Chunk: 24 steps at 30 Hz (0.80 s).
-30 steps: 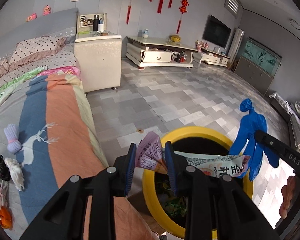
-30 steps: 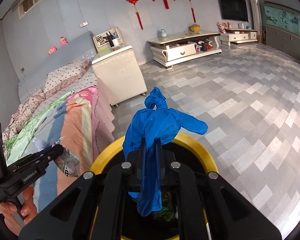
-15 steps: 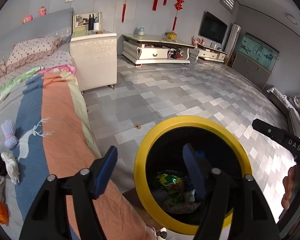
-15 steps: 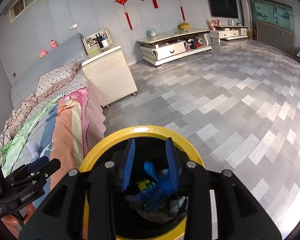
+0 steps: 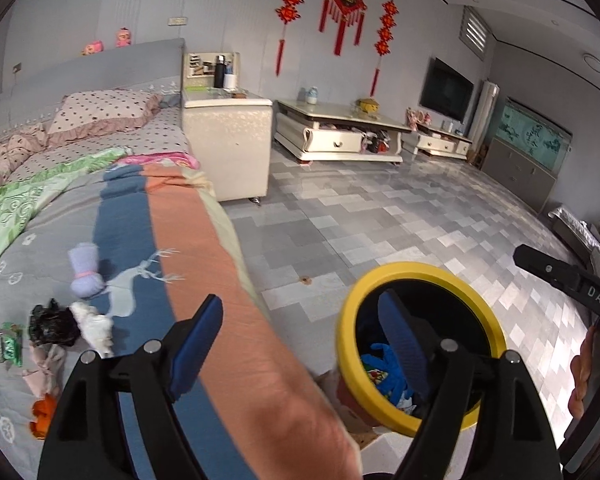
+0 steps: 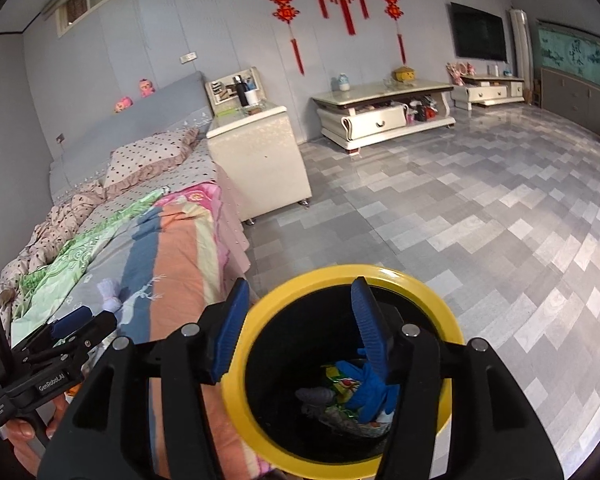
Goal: Collect trash
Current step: 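Move both tools back over the trash on the bed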
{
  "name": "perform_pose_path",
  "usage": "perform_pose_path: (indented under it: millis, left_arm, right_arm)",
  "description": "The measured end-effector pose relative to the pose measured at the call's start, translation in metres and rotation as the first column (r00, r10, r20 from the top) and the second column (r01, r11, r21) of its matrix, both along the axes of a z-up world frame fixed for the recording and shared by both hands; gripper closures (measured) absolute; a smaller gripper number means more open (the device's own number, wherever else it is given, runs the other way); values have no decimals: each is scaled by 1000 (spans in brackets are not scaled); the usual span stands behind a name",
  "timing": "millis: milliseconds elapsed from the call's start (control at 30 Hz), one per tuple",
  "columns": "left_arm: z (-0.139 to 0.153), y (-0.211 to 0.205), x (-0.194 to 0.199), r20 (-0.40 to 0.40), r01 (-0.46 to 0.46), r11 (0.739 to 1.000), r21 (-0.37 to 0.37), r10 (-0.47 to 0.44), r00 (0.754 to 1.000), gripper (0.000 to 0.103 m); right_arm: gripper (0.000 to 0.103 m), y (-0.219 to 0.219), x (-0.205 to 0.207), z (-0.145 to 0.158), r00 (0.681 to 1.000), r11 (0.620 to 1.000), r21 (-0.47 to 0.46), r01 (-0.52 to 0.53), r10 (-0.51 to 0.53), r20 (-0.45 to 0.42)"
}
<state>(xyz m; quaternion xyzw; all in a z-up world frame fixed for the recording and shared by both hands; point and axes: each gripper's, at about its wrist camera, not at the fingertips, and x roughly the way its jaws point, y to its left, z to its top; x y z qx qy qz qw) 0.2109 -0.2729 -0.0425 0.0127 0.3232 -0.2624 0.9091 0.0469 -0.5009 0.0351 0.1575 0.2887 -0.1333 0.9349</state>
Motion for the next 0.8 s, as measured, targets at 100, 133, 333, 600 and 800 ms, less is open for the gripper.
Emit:
perform_pose_path:
  millis: [100,133,333,600,800]
  left_arm:
    - [9,29,-1,20,-43,999,-7,43,999,26]
    - [13,41,-1,27,-60,998,-9,60,998,25]
    - [30,112,2,70,-177,984,5,177,982,25]
    - [47,211,8,102,-338,941,22,334,937,24]
    - [51,269,12,113,-435,900,42,428,897,24]
  right_arm:
    - [50,25,3,15,999,999,-18,-38,38,19]
    - [50,35,5,21,998,998,-24,-53,53,28]
    - [49,93,19,43,987,988,-45,-147,149,61]
    - [49,176,54,60,957,959,-61,-278,282,70]
    - [49,240,85,60,927,928,-76,-366,370,54]
